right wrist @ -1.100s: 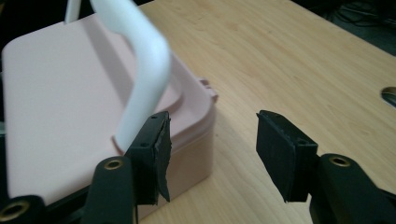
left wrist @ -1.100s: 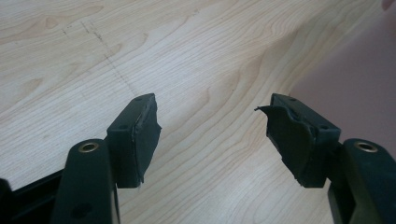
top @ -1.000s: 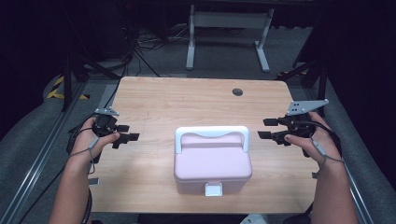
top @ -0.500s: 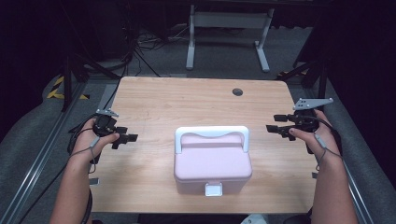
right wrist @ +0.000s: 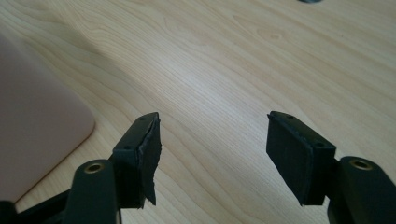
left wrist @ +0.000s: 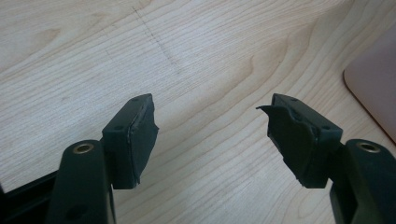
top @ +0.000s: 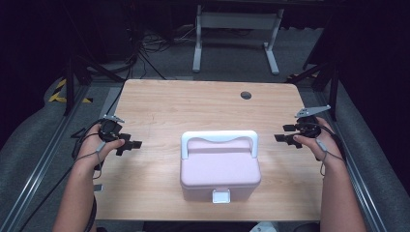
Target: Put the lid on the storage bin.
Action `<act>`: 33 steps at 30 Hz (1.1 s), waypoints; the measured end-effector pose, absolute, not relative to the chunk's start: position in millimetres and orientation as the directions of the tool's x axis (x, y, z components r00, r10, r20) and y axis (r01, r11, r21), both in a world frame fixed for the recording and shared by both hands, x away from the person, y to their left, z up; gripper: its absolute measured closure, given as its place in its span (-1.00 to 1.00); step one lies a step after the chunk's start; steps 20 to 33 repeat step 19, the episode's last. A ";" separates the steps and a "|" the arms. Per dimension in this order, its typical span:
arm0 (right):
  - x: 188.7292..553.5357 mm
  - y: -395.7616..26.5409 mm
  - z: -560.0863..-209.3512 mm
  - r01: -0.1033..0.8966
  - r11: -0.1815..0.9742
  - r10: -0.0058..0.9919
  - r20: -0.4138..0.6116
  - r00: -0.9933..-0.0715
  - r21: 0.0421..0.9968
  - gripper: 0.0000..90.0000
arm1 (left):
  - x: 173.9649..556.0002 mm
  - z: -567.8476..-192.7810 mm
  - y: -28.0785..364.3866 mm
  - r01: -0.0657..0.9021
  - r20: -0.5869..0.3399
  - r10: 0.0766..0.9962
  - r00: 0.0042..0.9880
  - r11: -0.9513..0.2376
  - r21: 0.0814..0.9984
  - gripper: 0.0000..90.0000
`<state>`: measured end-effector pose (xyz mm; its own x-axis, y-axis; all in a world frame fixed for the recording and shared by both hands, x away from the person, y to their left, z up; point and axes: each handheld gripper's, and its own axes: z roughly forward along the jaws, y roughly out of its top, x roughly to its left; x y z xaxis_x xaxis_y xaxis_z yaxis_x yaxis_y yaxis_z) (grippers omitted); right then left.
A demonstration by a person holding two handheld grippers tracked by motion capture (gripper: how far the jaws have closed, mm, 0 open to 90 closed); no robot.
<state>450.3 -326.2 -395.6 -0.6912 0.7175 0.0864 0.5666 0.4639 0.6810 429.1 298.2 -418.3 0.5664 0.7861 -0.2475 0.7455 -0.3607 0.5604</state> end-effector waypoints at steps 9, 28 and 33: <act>460.1 -313.4 -423.1 0.629 0.494 0.739 0.091 -0.667 0.601 -0.21 | 434.8 -427.0 291.7 0.761 -0.272 0.786 0.555 -0.349 0.546 -0.25; 462.1 -305.2 -435.8 0.654 0.478 0.756 0.104 -0.647 0.587 -0.20 | 438.0 -426.6 281.0 0.709 -0.255 0.756 0.602 -0.360 0.606 -0.24; 462.1 -305.2 -435.8 0.654 0.478 0.756 0.104 -0.647 0.587 -0.20 | 438.0 -426.6 281.0 0.709 -0.255 0.756 0.602 -0.360 0.606 -0.24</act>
